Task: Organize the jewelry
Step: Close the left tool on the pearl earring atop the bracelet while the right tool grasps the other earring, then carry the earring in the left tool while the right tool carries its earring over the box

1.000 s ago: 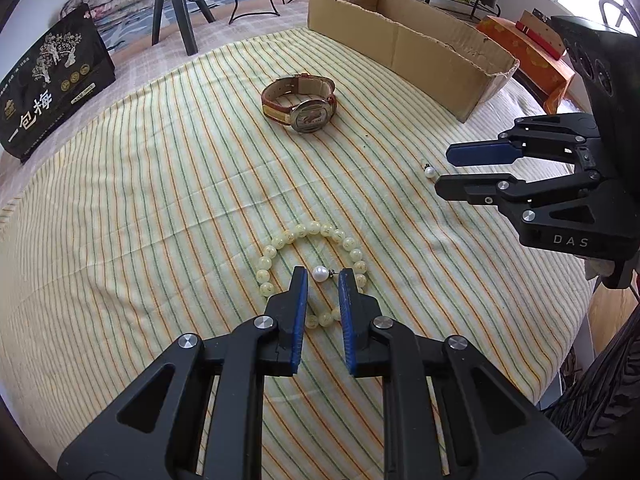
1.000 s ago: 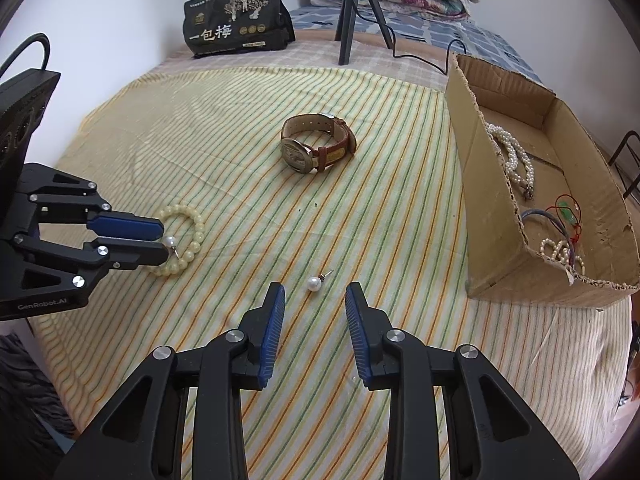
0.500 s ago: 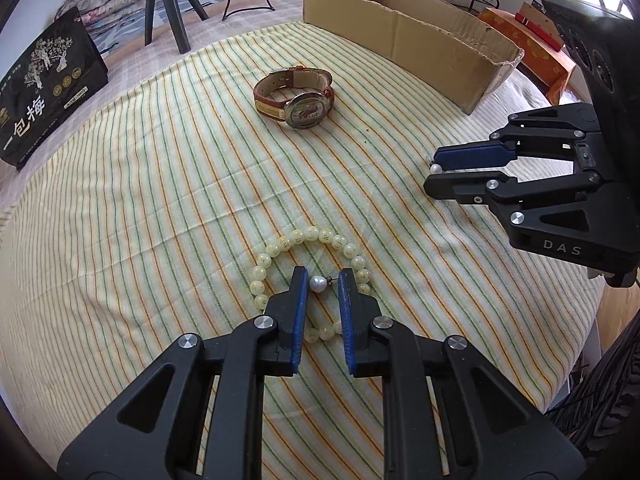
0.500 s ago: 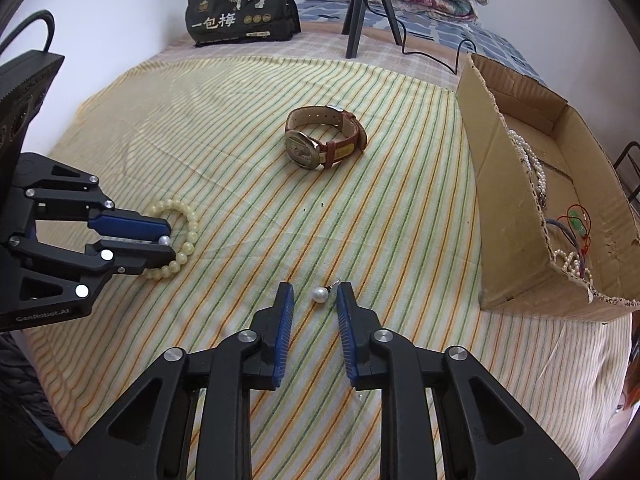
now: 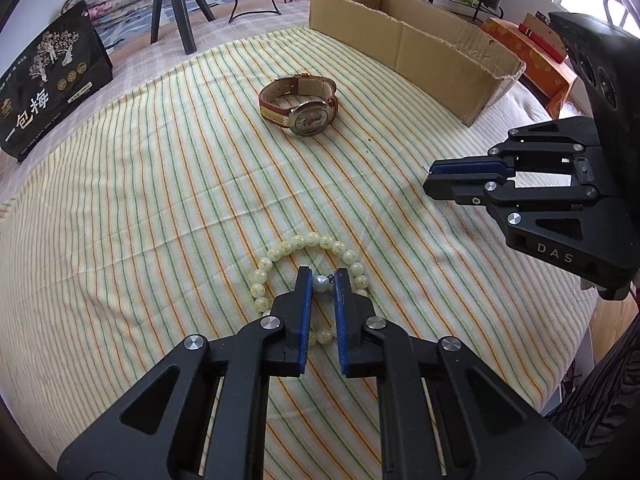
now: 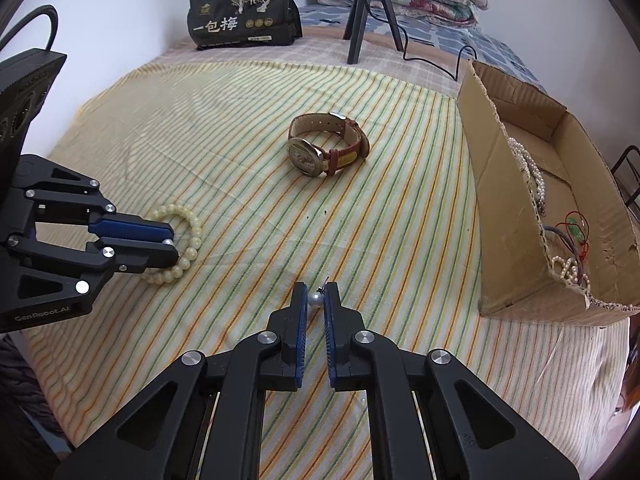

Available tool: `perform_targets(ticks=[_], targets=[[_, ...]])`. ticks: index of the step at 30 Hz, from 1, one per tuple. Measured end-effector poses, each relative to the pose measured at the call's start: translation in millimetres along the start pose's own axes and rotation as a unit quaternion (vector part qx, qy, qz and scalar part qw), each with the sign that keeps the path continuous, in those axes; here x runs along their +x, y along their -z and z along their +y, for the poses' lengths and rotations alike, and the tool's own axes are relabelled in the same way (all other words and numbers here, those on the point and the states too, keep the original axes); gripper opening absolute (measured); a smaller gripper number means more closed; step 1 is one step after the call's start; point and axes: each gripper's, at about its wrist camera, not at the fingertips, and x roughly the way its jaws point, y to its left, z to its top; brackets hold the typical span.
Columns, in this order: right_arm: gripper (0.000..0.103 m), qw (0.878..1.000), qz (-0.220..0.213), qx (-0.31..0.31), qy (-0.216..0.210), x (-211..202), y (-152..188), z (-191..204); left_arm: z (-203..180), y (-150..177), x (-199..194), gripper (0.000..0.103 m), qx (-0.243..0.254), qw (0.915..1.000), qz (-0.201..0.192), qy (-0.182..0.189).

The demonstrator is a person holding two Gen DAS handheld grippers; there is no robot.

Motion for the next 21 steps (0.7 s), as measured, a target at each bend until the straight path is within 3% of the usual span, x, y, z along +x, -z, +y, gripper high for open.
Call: perform_targets(ticks=[21], targets=[[0.007,0.997,-0.075,0.033,0.011,-63.3,-14.2,-22.2,4.4,-44.1,-59.6,0.009,-0.037,0.9953,-0.087,0.016]])
